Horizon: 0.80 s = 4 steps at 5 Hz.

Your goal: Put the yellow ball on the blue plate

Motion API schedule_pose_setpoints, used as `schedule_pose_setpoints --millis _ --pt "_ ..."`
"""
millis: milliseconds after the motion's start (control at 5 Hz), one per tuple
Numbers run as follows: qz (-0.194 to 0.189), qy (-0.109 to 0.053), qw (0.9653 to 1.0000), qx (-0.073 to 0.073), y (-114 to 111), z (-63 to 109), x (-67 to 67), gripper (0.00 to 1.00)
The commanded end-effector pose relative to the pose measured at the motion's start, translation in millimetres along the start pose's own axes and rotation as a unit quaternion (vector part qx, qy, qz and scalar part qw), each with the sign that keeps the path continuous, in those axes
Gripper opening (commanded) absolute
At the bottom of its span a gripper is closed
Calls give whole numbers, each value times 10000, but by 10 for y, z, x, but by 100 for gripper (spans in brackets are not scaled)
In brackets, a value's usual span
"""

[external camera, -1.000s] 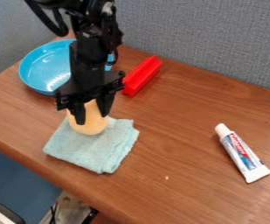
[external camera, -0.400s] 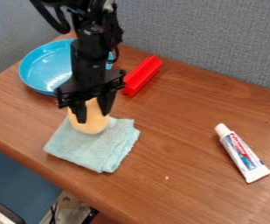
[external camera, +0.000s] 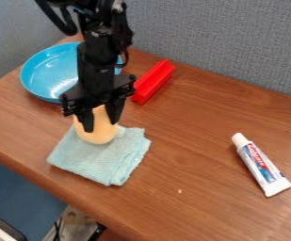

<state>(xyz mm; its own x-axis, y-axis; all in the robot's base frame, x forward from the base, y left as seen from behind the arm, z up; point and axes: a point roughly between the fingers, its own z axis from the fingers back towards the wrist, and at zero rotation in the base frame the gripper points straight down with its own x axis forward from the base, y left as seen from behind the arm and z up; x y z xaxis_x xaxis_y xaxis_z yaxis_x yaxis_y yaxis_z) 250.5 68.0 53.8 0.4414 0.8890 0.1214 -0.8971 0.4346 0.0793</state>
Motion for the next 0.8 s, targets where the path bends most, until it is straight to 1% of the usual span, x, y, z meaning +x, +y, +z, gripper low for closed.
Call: schedule_pose_setpoints --millis 0,200,600 --pt "32 -63 9999 -114 -35 59 91 0" --pt "20 -44 9999 -107 -41 56 95 0" --pt "20 53 9999 -124 -37 145 127 0"
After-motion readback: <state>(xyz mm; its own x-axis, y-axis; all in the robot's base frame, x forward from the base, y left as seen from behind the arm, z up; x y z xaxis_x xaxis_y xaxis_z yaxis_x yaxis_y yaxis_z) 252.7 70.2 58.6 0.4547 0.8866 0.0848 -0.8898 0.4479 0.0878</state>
